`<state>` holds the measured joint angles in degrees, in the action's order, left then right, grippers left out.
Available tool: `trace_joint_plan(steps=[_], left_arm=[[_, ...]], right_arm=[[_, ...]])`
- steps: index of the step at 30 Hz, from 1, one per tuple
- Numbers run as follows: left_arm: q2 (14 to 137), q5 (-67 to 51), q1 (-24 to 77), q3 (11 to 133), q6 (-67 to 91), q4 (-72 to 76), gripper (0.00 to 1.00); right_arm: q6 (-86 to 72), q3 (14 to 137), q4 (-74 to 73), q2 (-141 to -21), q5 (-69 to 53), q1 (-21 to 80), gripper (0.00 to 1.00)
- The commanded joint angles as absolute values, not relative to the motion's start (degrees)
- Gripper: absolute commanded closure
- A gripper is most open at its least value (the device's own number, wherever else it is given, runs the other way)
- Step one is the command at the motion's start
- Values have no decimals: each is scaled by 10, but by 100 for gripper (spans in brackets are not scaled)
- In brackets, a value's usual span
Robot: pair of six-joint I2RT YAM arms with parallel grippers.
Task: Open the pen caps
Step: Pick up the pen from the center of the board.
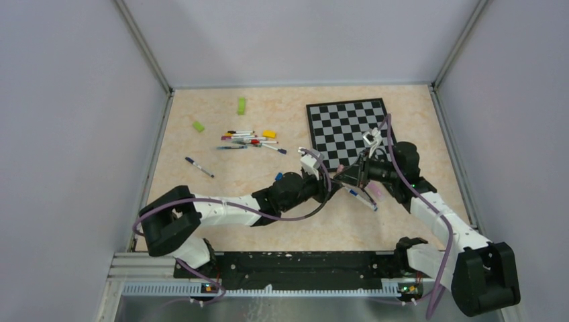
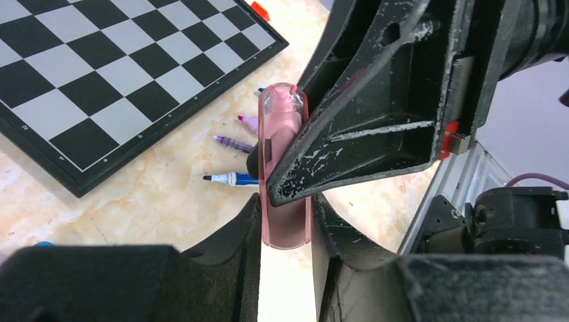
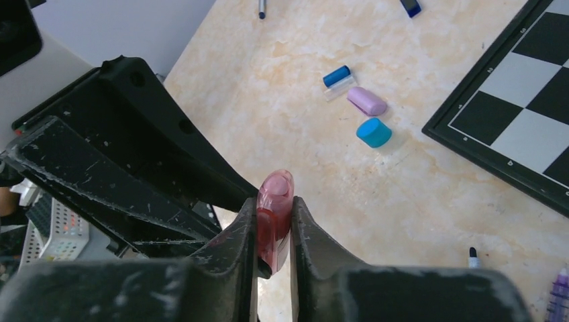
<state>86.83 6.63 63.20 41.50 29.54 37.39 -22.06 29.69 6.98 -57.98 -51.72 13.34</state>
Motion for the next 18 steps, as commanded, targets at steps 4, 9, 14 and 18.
trace_joint_plan(steps=[4,9,14,18], left_arm=[[864,67,638,429,282,386,64],[822,55,637,367,256,457,33],[740,32,633,275,210,519,7],[651,22,625,209,190,520,1]], right_arm=[[-159,326,59,-579,-522,141,100],[-116,329,53,-578,-580,137,100],[-35,329,36,-574,-672,130,100],[52,321,6,-573,-745,128,100]])
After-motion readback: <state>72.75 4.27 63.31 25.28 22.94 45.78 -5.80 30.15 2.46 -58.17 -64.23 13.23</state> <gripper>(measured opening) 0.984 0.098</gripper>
